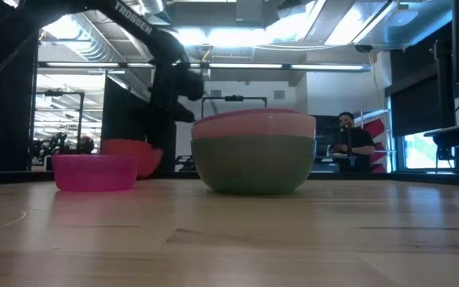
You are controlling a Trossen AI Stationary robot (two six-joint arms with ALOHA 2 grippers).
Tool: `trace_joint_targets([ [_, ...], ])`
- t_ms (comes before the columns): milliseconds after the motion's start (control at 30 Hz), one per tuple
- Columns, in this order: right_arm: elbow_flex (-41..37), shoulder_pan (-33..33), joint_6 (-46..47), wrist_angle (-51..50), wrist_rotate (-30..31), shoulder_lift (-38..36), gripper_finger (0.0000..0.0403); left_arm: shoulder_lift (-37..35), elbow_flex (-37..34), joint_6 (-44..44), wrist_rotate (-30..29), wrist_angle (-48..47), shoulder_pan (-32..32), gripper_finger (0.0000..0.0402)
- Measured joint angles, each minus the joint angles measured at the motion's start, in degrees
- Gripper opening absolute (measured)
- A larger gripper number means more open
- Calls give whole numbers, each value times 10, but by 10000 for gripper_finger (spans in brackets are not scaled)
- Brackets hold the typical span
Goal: Nest bowls inside each other
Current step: Stack the orange bowl on top of the pink bowl
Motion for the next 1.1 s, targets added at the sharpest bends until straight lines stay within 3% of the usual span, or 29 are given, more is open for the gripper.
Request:
trace_joint_targets([
  [233, 0, 0, 2, 0, 13, 0, 230, 0, 65, 46, 6, -20, -90, 0],
  [567, 0, 0, 62, -2, 28, 2, 230, -15, 282, 208, 8, -125, -339, 0],
  [1100, 0, 0, 196, 0, 16, 67, 230, -3, 210, 292, 4, -68, -490, 0],
])
